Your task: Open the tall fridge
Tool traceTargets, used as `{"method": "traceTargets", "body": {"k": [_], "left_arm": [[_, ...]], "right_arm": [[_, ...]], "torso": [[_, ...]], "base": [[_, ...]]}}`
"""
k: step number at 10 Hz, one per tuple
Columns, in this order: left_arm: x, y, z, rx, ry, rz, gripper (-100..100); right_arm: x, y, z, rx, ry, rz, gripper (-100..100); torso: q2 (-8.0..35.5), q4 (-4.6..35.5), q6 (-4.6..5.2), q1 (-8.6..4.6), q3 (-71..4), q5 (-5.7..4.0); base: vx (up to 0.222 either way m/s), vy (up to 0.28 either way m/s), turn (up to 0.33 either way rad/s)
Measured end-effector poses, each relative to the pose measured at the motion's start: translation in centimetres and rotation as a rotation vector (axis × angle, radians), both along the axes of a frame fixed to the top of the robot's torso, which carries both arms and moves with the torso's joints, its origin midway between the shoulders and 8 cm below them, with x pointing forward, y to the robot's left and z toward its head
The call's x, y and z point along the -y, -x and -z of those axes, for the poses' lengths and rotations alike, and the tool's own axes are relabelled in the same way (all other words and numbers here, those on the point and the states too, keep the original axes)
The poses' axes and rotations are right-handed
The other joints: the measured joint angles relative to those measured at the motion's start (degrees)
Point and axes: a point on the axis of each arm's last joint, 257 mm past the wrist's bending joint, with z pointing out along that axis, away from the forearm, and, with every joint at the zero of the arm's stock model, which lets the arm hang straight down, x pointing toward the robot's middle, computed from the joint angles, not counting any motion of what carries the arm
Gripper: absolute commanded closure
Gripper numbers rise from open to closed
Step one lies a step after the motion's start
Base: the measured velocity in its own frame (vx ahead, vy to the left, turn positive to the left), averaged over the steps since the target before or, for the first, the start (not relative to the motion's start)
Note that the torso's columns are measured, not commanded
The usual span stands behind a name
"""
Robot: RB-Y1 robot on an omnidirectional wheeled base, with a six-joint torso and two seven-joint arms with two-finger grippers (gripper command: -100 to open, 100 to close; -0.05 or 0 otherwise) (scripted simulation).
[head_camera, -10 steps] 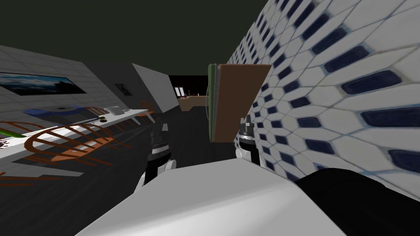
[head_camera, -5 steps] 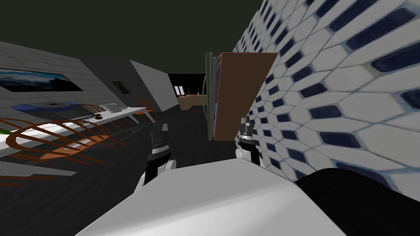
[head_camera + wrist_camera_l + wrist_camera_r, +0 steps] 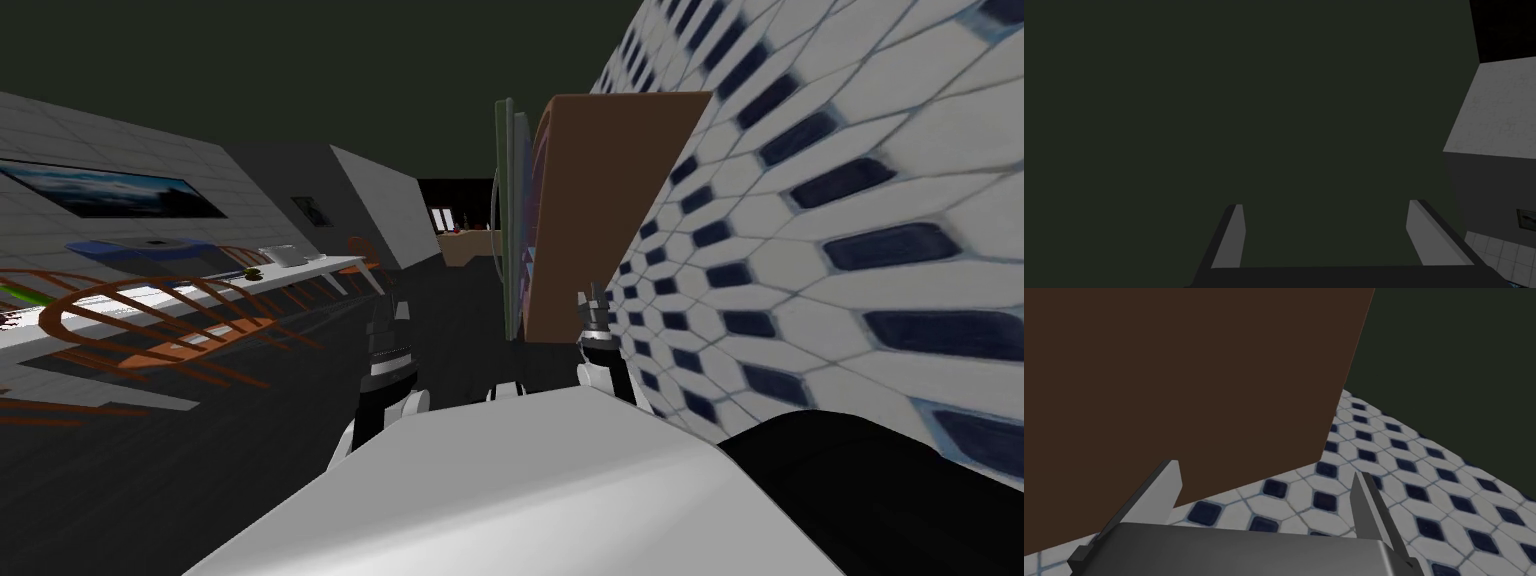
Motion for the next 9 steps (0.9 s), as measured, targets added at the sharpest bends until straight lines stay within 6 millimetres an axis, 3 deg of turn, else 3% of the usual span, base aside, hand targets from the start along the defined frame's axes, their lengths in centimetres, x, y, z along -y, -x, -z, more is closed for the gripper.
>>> {"method": "traceTargets", "body": {"k": [6,9], "left_arm": [[0.0,0.0,0.0,0.0,0.0,0.0,0],[0.0,0.0,0.0,0.0,0.0,0.0,0]], "right_arm": [[-0.1,-3.2,9.8,-0.321,0.177,0.013,-100],[1.1,-4.4,15.6,-0.48,0.249,0.039,-100]], "torso": [[0.2,0.1,0.04,0.01,0.0,0.0],[0.2,0.1,-0.02,0.01,0.0,0.0]], "base": [[0.07,0.002,0.173],[0.057,-0.006,0.168]]}}
